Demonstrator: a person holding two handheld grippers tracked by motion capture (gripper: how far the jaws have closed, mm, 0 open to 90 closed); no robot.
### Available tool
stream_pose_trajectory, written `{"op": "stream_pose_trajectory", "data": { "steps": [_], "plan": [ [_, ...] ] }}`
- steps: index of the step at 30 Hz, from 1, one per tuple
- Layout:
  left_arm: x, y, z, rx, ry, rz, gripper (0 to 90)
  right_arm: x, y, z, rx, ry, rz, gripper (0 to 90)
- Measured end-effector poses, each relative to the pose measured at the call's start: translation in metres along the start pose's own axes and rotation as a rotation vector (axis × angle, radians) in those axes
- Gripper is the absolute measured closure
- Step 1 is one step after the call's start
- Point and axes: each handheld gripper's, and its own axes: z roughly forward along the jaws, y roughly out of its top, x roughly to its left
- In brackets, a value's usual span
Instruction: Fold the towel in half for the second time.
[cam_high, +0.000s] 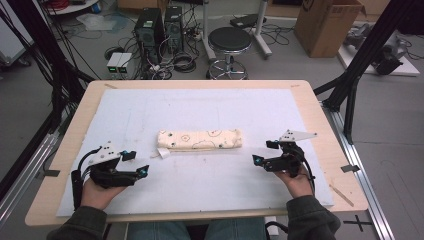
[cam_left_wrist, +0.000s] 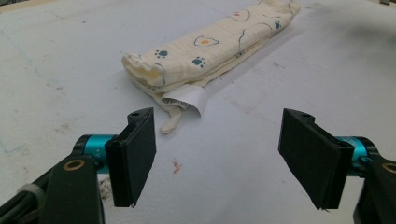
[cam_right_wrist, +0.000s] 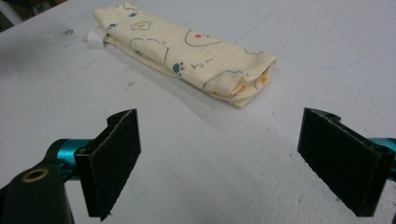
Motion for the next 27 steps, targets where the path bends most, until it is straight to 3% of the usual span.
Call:
{"op": "stream_pose_trajectory", "data": {
  "steps": [11, 27],
  "plan": [
    [-0.004, -0.007, -0.008, -0.001, 0.012, -0.009, 27.2, 0.006, -0.010, -0.005, 0.008, -0.007, -0.013, 12.5],
    [-0.007, -0.013, -0.014, 0.015, 0.029, 0.009, 26.1, 0.011, -0.025, -0.019, 0.002, -0.024, -0.013, 12.4]
  ]
}}
